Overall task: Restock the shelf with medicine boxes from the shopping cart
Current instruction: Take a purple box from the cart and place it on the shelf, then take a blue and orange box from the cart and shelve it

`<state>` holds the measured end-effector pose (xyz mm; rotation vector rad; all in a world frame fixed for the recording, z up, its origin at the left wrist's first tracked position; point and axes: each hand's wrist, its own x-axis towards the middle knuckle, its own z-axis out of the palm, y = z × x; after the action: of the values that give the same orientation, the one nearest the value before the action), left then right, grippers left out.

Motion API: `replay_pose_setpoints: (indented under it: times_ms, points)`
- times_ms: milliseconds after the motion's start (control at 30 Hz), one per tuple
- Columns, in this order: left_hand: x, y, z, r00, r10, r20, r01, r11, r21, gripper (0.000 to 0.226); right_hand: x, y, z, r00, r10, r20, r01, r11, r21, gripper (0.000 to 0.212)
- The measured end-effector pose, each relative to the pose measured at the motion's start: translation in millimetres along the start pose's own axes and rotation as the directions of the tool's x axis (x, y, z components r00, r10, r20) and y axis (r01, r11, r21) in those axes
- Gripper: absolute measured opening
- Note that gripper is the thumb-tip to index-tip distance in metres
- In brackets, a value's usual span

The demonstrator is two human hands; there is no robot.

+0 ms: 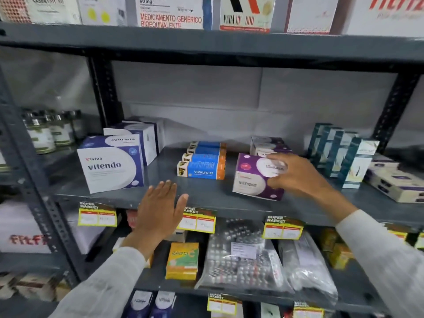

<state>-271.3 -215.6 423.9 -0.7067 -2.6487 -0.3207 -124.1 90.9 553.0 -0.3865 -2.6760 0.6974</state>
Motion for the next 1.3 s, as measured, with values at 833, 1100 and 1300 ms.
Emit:
replay_pose_setpoints:
  times_ms: [833, 1100, 1300]
  points:
    - [-121.4, 129.4, 59.2, 0.901, 0.282, -0.329, -0.406, 0.812, -0.418, 0.046, -164.2, 118.5, 66.8, 0.804, -0.366, -0.469, 0.339, 0.93, -0.143, 0.043]
    - [-284.9, 192.1, 234.3, 0.768, 0.473, 0.433, -0.263, 0.848, -0.46, 0.053, -297.3, 288.5, 191.3, 0.882, 0.446, 0.152, -0.462, 0.881, 0.098, 0.032]
    - [-345.6, 217.9, 299.4, 0.612, 0.473, 0.634, -0.251, 0.876, -0.411, 0.059, -401.3, 366.8, 286.6, 0.446, 0.709, 0.547, -0.701, 0.656, -0.278, 0.045]
